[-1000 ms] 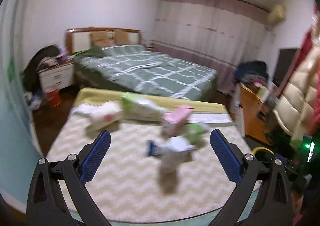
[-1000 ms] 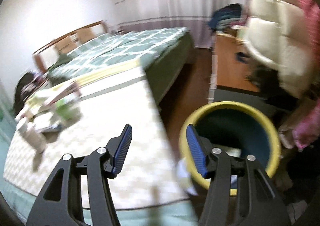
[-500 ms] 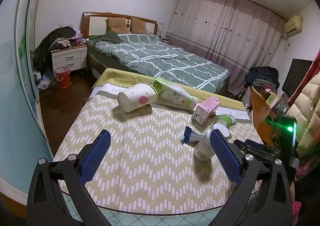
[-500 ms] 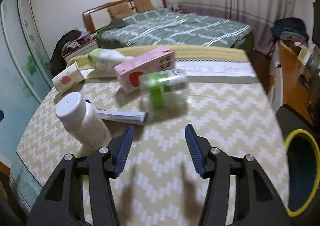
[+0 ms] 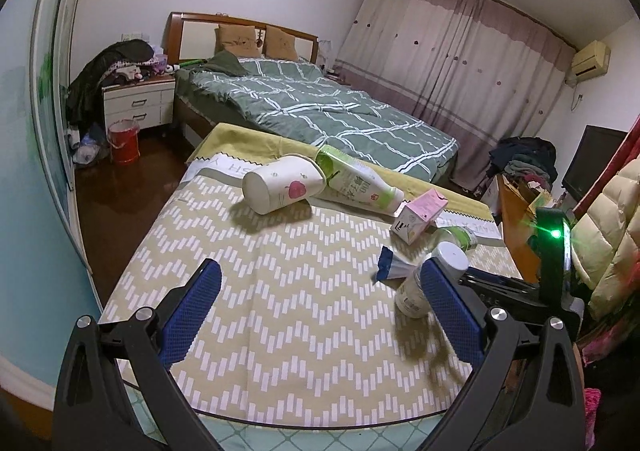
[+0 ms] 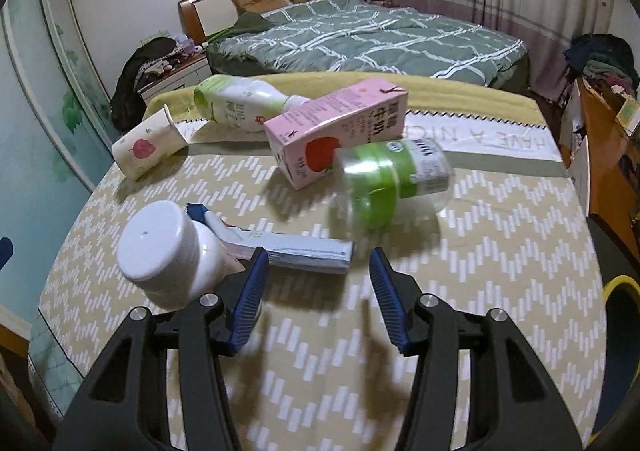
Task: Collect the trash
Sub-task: 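Reach the right tool to the blue-capped tube and close on it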
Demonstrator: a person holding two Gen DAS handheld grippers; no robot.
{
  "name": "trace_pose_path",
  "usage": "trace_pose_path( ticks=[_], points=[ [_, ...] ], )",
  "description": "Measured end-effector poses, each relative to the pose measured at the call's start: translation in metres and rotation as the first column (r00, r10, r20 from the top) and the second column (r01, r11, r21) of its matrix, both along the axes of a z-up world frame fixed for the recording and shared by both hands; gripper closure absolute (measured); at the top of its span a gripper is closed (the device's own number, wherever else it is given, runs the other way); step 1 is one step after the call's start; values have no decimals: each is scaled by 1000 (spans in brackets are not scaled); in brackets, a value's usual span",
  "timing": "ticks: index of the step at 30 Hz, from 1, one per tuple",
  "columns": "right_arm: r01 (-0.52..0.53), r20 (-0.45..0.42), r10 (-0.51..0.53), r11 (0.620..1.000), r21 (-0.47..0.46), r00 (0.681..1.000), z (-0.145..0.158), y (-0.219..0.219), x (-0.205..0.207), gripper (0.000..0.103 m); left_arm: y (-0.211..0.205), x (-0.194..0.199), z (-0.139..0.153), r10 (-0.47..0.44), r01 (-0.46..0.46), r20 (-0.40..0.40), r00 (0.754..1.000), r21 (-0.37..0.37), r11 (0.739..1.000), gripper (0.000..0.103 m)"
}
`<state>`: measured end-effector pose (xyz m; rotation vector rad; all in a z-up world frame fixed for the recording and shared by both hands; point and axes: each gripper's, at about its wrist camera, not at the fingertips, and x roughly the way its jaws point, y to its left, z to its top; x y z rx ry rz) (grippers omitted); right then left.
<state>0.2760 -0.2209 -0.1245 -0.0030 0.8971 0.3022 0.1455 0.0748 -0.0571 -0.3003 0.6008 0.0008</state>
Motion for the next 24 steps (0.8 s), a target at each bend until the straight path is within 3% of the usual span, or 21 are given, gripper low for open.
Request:
trace_pose_path(
  ticks=[6, 8, 10, 13, 16, 20, 24],
  points=[
    [10, -31, -11, 1000, -7, 999, -10, 12, 11, 52, -2, 1, -3, -6, 6, -4, 1000, 2, 1000, 5],
    [8, -42, -8, 1000, 10, 999, -14, 12, 13, 57, -2, 1, -4, -7, 7, -6, 1000, -2, 1000, 5],
    [6, -62, -4, 1000, 31, 998, -19, 12, 16, 93, -3, 1, -6, -8, 8, -10, 1000, -2, 1000, 5],
    [3, -84, 3, 997, 71, 996, -22, 7, 17, 103, -3, 3, -7, -11, 11, -16, 1000, -1, 1000, 5],
    [-4, -74, 10, 997, 82, 997, -17, 3, 13, 103, -4, 5, -10, -14, 14, -22, 1000, -6, 1000, 5],
    [-30, 8, 30, 999, -34, 1000, -2, 8, 4, 102, -7, 7, -13, -23, 23, -28, 999, -2, 1000, 5],
    [-80, -4, 79, 994, -69, 997, -3, 18, 12, 91, -8, 9, -15, -28, 28, -33, 999, -9, 1000, 5]
  ],
)
